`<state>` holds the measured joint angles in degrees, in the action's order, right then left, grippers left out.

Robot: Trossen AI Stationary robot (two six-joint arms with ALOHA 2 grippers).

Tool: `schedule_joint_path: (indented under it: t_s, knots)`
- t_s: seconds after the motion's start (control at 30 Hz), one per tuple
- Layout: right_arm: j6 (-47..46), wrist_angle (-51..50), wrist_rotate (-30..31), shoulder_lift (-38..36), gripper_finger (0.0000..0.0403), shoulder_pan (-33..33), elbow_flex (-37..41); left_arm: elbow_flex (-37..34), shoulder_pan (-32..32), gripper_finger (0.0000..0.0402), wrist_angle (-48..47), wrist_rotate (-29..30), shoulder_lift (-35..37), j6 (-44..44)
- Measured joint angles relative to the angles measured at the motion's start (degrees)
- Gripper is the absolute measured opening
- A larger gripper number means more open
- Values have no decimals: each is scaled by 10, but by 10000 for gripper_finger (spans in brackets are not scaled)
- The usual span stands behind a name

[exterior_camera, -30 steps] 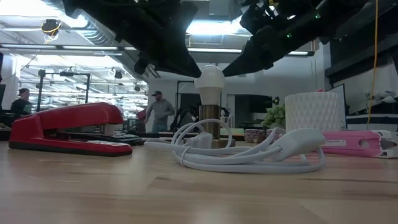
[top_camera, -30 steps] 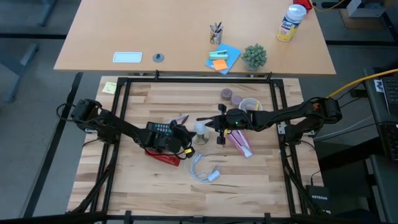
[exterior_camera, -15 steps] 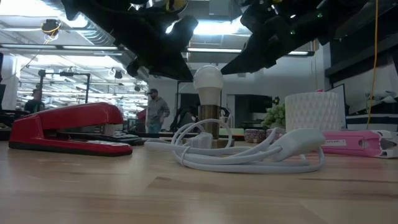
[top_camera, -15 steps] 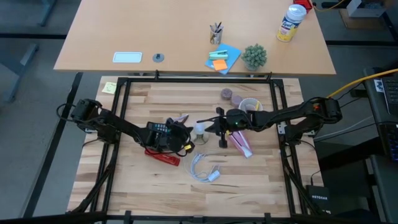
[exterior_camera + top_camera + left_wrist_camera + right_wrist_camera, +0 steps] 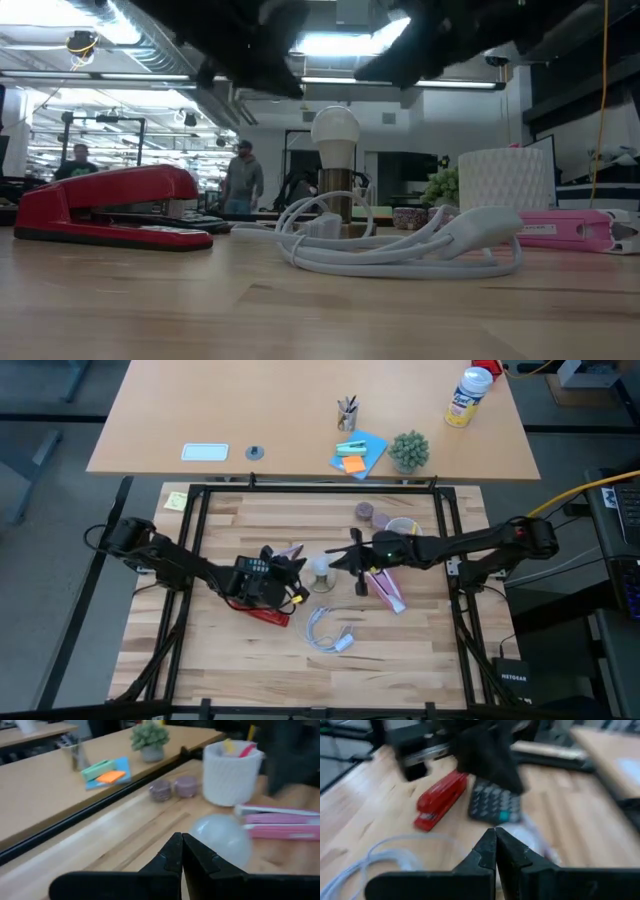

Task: Screw lightbulb
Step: Insert the white lightbulb into the golden lamp

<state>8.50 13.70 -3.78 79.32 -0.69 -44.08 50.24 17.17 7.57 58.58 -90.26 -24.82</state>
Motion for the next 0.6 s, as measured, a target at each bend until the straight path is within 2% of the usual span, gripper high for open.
schedule_joint_path:
  t_s: [0.13, 0.23, 0.37, 0.6]
  knots:
    - [22, 4, 105, -15, 7, -1, -3, 0, 15, 0, 35, -50, 15, 28]
    - [24, 2, 167, -10, 7, -1, -3, 0, 21, 0, 50, -108, 11, 32]
    - [24, -3, 162, 15, 7, -1, -3, 0, 19, 0, 52, -169, -10, 13]
    - [24, -3, 157, 58, 7, 0, -3, 0, 6, 0, 50, -172, -39, -5]
